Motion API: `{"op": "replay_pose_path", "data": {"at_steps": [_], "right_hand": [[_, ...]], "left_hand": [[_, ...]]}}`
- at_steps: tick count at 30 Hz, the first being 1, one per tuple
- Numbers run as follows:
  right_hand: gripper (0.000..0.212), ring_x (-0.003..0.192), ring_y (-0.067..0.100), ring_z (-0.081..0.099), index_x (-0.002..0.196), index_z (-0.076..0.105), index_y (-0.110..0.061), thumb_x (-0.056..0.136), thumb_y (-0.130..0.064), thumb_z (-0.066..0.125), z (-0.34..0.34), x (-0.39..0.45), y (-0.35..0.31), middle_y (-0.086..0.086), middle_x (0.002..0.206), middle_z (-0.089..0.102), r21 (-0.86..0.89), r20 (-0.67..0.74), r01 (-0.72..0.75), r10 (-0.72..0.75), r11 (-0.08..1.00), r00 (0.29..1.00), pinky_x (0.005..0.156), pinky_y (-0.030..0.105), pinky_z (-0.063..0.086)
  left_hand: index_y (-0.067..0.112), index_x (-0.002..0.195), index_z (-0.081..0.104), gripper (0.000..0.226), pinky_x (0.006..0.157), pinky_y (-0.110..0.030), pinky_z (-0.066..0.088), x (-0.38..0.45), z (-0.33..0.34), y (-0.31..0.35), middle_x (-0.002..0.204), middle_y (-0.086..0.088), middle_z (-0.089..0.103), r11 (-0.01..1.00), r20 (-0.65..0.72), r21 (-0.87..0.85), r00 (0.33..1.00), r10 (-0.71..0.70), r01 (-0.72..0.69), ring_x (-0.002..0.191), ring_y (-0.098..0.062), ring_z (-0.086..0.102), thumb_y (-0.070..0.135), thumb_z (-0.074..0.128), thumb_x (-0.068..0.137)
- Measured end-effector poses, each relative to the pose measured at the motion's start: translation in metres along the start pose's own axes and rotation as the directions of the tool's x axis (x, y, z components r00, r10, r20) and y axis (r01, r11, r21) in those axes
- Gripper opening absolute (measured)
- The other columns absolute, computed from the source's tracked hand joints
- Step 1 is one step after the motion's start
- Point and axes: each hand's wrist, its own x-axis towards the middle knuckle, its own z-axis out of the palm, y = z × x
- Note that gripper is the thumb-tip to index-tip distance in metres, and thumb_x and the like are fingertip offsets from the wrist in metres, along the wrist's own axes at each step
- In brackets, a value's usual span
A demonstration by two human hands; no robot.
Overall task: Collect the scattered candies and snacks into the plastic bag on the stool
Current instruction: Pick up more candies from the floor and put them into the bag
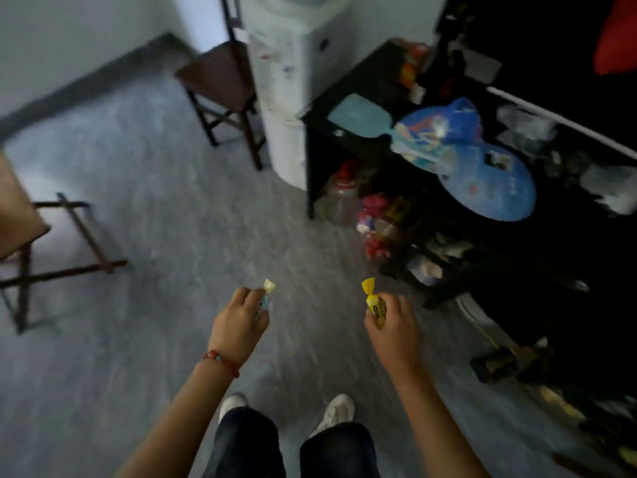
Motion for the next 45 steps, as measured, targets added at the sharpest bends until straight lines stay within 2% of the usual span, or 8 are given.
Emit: {"op": "replay_pose_path", "data": {"at_steps": [4,12,16,23,26,33,39,45], "right_hand": [[0.026,0.064,0.035,0.057,0.084,0.060,-0.008,0.063,-0.004,0.076,0.049,-0.002,-0.071,0.014,0.077,0.056,0.045,0.088,0.146,-0.150,0.988,0.985,0.049,0.035,0.045],[0.027,0.062,0.037,0.057,0.079,0.059,-0.006,0.060,-0.001,0.078,0.152,-0.037,-0.222,0.016,0.073,0.054,0.075,0.205,0.360,-0.368,0.930,0.907,0.047,0.033,0.045],[0.028,0.059,0.035,0.058,0.079,0.060,-0.005,0.059,-0.001,0.080,0.203,-0.055,-0.298,0.015,0.072,0.055,0.114,0.288,0.450,-0.463,0.886,0.838,0.045,0.030,0.042],[0.026,0.060,0.036,0.058,0.082,0.061,-0.002,0.062,-0.001,0.078,0.274,-0.056,-0.398,0.018,0.073,0.055,0.189,0.384,0.569,-0.594,0.800,0.707,0.045,0.033,0.043],[0.023,0.059,0.035,0.057,0.083,0.061,-0.003,0.065,-0.002,0.076,0.303,-0.045,-0.434,0.017,0.075,0.056,0.232,0.413,0.569,-0.610,0.789,0.677,0.050,0.029,0.037],[0.025,0.061,0.034,0.057,0.087,0.061,-0.003,0.067,-0.003,0.076,0.371,0.009,-0.516,0.017,0.080,0.057,0.318,0.443,0.597,-0.672,0.736,0.593,0.051,0.032,0.043],[0.026,0.062,0.035,0.058,0.086,0.062,-0.004,0.065,-0.002,0.077,0.418,0.056,-0.596,0.018,0.079,0.057,0.363,0.442,0.620,-0.714,0.696,0.543,0.053,0.032,0.045],[0.025,0.068,0.035,0.057,0.093,0.061,-0.006,0.072,-0.008,0.073,0.469,0.079,-0.665,0.016,0.086,0.055,0.367,0.475,0.626,-0.717,0.689,0.511,0.055,0.031,0.039]], "left_hand": [[0.013,0.101,0.047,0.037,0.039,-0.032,0.047,-0.039,-0.047,-0.064,0.080,-0.018,0.057,0.989,-0.123,-0.002,0.982,-0.145,0.146,0.053,-0.034,0.057,0.015,0.062,0.067],[0.006,0.097,0.055,0.048,0.046,-0.028,0.046,-0.125,-0.135,-0.208,0.077,-0.017,0.056,0.929,-0.265,-0.042,0.893,-0.365,0.367,0.053,-0.031,0.056,-0.006,0.080,0.057],[0.010,0.097,0.053,0.034,0.046,-0.028,0.045,-0.165,-0.176,-0.270,0.077,-0.015,0.056,0.871,-0.337,-0.065,0.811,-0.478,0.486,0.052,-0.029,0.055,0.007,0.067,0.066],[0.001,0.097,0.061,0.038,0.049,-0.033,0.050,-0.202,-0.220,-0.344,0.080,-0.017,0.057,0.697,-0.356,-0.159,0.618,-0.701,0.699,0.055,-0.033,0.057,-0.006,0.076,0.063],[-0.002,0.095,0.063,0.037,0.053,-0.031,0.046,-0.194,-0.233,-0.367,0.079,-0.019,0.057,0.655,-0.384,-0.165,0.563,-0.732,0.738,0.057,-0.034,0.057,-0.008,0.076,0.061],[-0.002,0.097,0.062,0.039,0.050,-0.031,0.047,-0.142,-0.262,-0.440,0.081,-0.019,0.057,0.577,-0.399,-0.195,0.474,-0.785,0.793,0.056,-0.033,0.057,-0.007,0.077,0.061],[-0.002,0.098,0.063,0.038,0.052,-0.025,0.041,-0.098,-0.296,-0.493,0.080,-0.018,0.058,0.540,-0.424,-0.200,0.425,-0.800,0.817,0.055,-0.029,0.056,-0.006,0.077,0.062],[-0.003,0.097,0.062,0.038,0.052,-0.027,0.043,-0.070,-0.327,-0.559,0.080,-0.018,0.058,0.541,-0.444,-0.213,0.413,-0.795,0.813,0.056,-0.031,0.057,-0.008,0.076,0.062]]}}
